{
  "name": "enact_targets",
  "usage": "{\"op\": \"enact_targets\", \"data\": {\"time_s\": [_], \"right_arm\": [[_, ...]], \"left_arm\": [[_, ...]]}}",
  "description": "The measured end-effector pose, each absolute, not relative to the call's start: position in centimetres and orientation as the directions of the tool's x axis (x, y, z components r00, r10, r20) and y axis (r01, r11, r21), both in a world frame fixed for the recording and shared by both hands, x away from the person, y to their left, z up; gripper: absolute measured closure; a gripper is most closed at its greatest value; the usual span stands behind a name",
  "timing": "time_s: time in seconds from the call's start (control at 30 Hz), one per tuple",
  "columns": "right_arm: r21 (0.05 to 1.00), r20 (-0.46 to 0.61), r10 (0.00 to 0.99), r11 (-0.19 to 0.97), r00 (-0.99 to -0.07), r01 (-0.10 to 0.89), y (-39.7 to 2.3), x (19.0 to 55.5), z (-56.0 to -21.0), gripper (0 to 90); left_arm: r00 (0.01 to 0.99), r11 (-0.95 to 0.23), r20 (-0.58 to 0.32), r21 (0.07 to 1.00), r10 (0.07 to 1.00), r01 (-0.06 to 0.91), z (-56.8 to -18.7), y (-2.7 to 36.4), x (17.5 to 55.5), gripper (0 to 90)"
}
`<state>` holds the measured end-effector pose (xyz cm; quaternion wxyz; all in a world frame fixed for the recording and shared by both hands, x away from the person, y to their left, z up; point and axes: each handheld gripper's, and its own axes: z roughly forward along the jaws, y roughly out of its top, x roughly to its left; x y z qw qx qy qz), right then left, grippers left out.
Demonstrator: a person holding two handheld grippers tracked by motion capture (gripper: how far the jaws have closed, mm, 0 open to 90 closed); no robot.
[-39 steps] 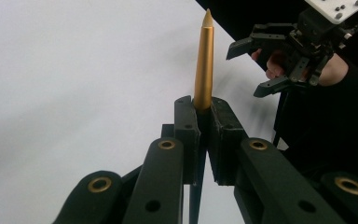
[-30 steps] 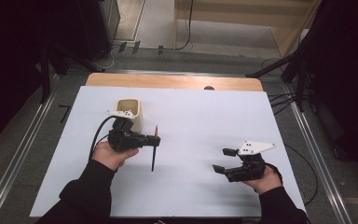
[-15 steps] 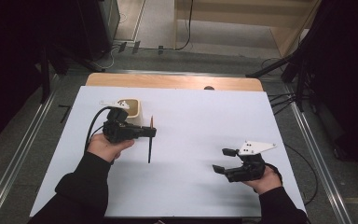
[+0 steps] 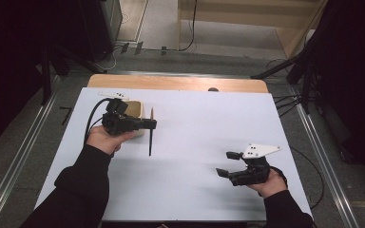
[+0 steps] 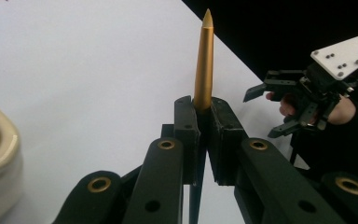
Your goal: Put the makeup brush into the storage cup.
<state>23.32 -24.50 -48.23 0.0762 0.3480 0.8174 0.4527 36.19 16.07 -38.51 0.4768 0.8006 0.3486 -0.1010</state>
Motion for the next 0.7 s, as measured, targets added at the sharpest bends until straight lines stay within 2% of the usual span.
{"op": "enact_targets", "data": {"time_s": [0.7], "right_arm": [[0.793, 0.195, 0.632, 0.348, -0.750, 0.500, -24.4, 23.5, -48.2, 25.2]], "left_arm": [[0.719, -0.231, -0.466, 0.733, 0.516, 0.640, -35.9, 18.3, 40.2, 83.4]]}}
